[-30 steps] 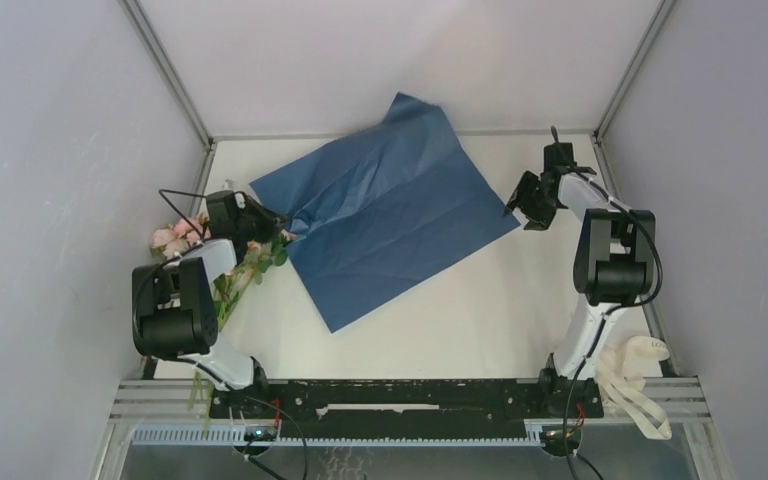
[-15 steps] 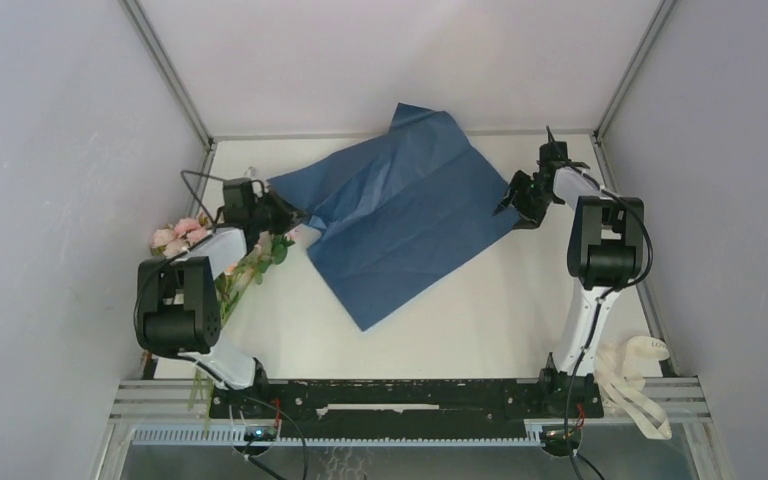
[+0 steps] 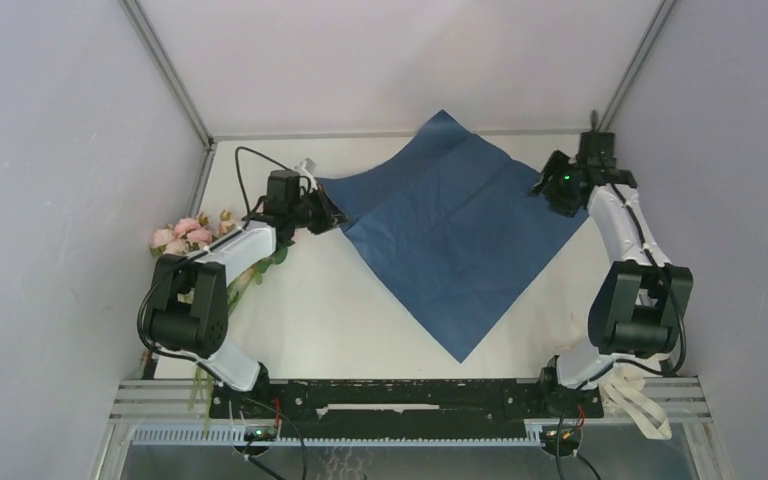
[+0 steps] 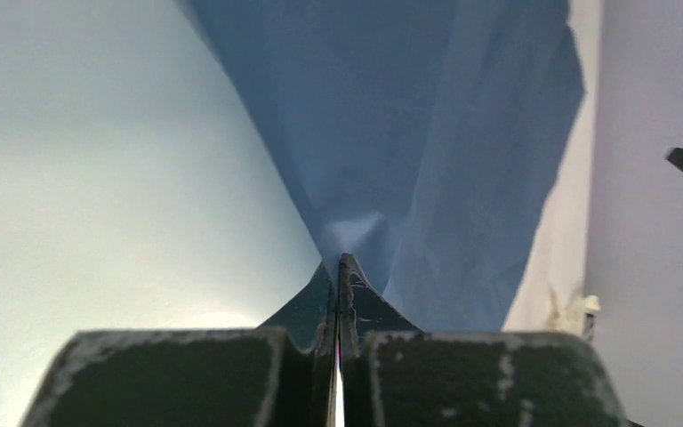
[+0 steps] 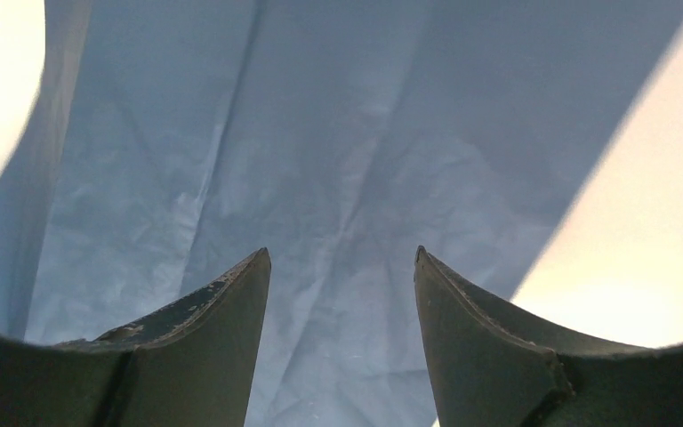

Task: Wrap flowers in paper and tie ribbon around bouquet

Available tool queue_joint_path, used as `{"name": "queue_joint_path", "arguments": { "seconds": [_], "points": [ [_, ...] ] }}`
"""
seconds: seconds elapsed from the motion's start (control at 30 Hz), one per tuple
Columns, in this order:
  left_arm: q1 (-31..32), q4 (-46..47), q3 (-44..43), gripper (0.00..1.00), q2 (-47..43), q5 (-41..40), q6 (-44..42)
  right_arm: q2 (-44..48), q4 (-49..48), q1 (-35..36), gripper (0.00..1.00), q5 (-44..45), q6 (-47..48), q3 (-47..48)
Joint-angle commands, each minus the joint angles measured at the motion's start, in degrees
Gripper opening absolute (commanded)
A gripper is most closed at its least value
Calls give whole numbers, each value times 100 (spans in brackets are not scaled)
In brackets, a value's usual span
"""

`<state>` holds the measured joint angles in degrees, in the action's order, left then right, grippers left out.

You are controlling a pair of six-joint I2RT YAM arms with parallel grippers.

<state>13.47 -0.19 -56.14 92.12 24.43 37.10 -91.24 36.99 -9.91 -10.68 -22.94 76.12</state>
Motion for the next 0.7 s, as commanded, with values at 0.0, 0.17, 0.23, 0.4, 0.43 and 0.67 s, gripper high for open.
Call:
{"name": "queue_joint_path", "arguments": {
  "seconds": [0.0, 0.17, 0.23, 0.4, 0.43, 0.67],
  "points": [
    [-108, -268, 383, 0, 102, -627, -611, -147, -61, 829, 69, 109, 213, -312],
    [-300, -498, 505, 0, 307, -1106, -1093, -409, -73, 1639, 69, 697, 163, -573],
    [-297, -460, 564, 16, 279, -1050, -1238, -581, -118, 1694, 69, 821, 121, -664],
    [-302, -951, 381, 67, -158, -749, -1833, -818, -87, 1715, 68, 944, 167, -756],
    [-302, -1092, 327, 75, -346, -781, -2040, -787, -87, 1743, 68, 961, 174, -766],
    [-439, -2923, -277, 100, -1474, -1637, -4359, -267, -63, 1981, 68, 989, 216, -769]
  ]
}}
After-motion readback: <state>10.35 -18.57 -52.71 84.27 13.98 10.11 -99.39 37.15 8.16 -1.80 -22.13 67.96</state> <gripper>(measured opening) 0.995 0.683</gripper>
